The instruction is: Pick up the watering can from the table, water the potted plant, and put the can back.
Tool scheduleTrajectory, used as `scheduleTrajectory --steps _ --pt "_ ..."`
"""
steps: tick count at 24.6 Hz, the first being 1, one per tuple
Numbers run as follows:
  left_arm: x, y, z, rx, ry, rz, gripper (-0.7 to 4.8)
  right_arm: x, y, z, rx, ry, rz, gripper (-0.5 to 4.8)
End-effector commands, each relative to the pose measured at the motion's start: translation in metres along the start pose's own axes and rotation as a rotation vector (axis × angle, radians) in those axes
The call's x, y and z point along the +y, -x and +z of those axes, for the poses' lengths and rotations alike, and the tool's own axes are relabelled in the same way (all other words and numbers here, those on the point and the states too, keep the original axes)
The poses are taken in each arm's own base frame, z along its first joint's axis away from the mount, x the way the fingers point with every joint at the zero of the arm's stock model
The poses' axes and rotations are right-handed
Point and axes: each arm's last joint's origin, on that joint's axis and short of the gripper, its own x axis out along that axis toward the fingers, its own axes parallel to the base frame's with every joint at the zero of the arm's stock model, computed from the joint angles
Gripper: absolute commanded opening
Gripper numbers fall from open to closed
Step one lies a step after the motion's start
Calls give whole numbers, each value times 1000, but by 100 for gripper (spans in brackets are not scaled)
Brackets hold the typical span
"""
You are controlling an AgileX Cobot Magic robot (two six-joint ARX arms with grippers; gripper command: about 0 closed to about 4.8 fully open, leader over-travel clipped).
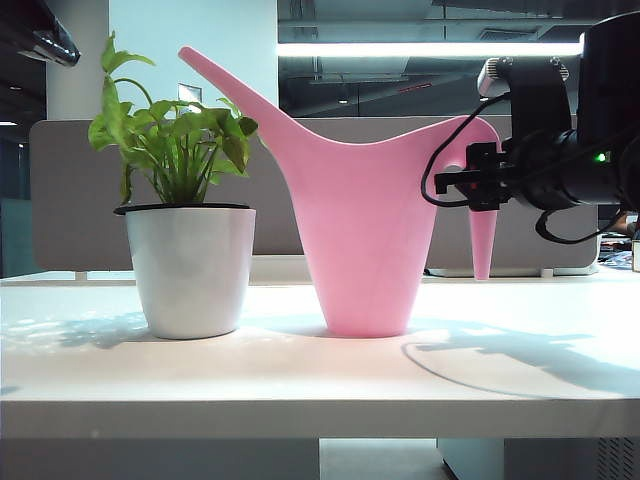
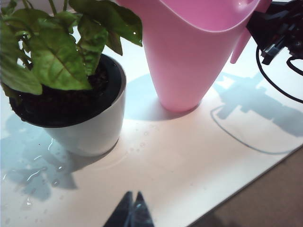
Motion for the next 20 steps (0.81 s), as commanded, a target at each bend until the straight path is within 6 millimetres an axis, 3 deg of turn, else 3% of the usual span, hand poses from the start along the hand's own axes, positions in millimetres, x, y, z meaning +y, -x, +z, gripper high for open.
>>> scheduleTrajectory --steps 1,5,8,12,19,20 --pt "0 1 3 -20 -4 1 3 0 0 4 -33 11 3 122" --pt "0 1 3 -19 -4 1 3 0 0 4 -33 11 4 273" --pt "0 1 3 -19 -4 2 3 -1 0 4 -30 10 -16 479" --pt "0 1 3 -19 -4 1 3 -2 11 5 -23 12 -20 479" --pt "1 1 3 -21 -2 6 3 -6 83 10 4 5 -19 473" --pt "1 1 3 -21 -2 6 3 -6 93 11 -4 3 -11 394"
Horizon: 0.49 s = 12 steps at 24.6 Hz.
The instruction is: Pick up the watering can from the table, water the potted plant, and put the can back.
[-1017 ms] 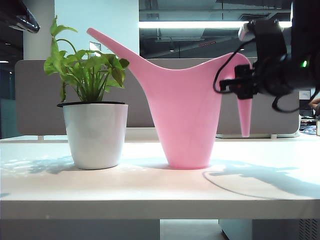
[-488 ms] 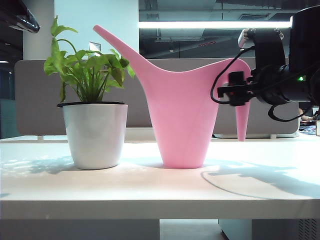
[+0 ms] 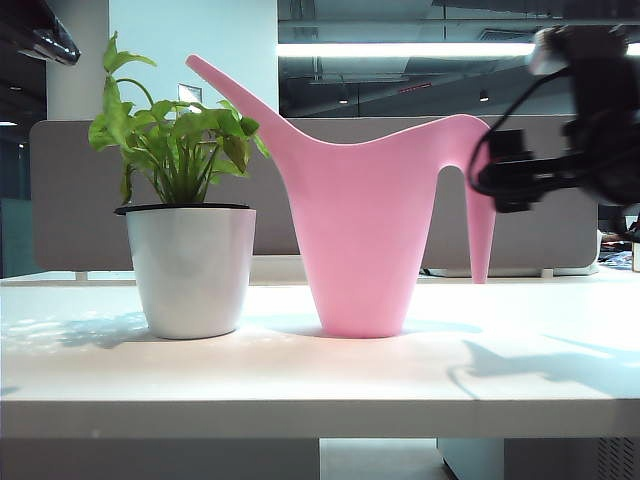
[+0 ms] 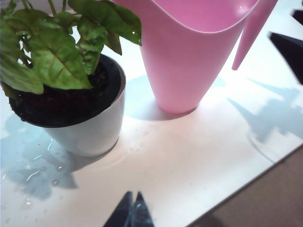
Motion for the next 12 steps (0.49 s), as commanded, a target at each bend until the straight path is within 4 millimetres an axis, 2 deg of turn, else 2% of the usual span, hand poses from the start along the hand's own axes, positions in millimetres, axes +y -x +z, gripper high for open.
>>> scheduleTrajectory --steps 1,2,3,4,5,10,12 --pt "0 1 3 -20 -4 3 3 1 31 6 -51 -18 17 278" --pt "1 1 3 -20 -2 7 3 1 40 7 -63 -20 25 188" --pt "3 1 3 -19 3 18 3 1 59 9 -94 -27 44 49" --pt "6 2 3 -21 11 40 3 1 73 9 -120 -47 57 5" --pt "11 4 1 -32 24 73 3 0 84 8 -140 -83 64 -6" --pt "23 17 -24 -68 64 192 3 4 87 4 -47 -126 101 -6" --pt "22 21 -51 -87 67 206 3 5 86 -3 17 -115 107 -6"
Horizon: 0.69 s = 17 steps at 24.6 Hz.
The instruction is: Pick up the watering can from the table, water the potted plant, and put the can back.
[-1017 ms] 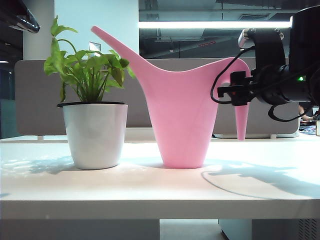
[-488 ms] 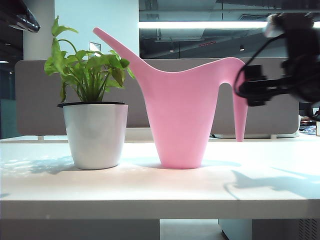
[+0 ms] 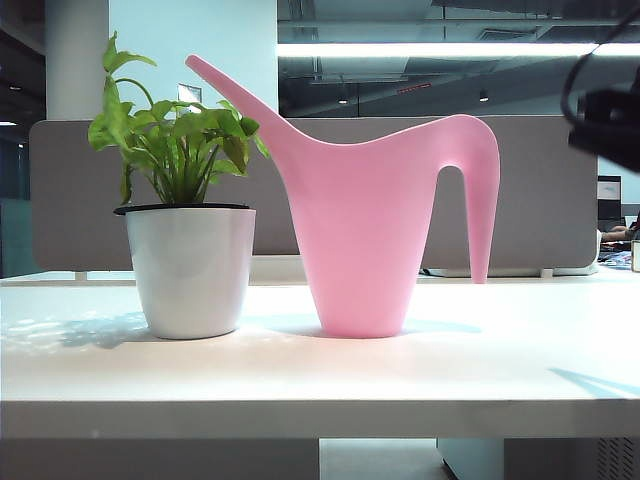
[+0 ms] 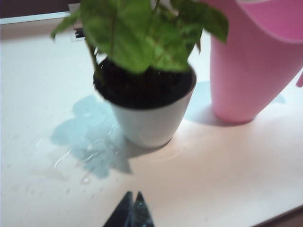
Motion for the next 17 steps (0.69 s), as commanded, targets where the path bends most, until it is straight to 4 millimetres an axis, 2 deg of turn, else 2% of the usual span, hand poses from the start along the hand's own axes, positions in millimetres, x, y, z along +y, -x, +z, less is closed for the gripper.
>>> scheduleTrajectory --steps 1,8,10,17 --pt "2 4 -29 -18 0 13 3 0 2 -9 84 3 2 -6" --pt "16 -17 -104 133 55 130 3 1 5 -29 286 27 28 -6" --pt "17 -20 -117 141 63 149 3 1 7 -35 352 35 31 -6" --pt "17 -13 -115 22 54 158 3 1 11 -44 456 18 28 -6"
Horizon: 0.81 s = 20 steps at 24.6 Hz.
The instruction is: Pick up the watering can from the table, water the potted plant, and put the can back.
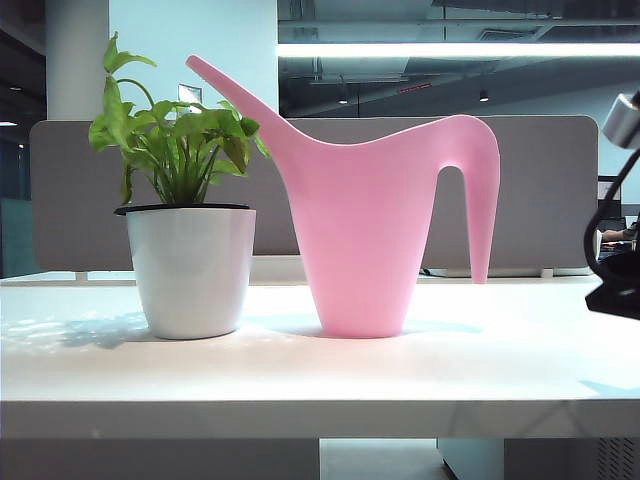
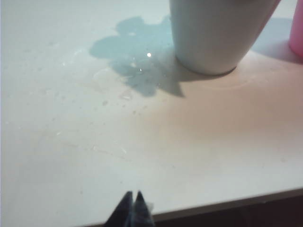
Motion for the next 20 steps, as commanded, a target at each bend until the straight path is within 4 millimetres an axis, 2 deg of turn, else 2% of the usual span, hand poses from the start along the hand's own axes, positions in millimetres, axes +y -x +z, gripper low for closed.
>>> scheduleTrajectory --steps 1,3,16,20 --pt "0 2 2 -41 -6 -2 3 0 1 -4 23 -2 4 -6" --pt "0 2 -1 -61 -6 -2 3 0 1 -9 75 8 1 -6" --pt "0 0 0 -91 -7 -3 3 0 1 -9 76 8 2 -4" --pt "0 0 0 -91 -8 -4 3 -1 6 -3 30 1 -8 -4"
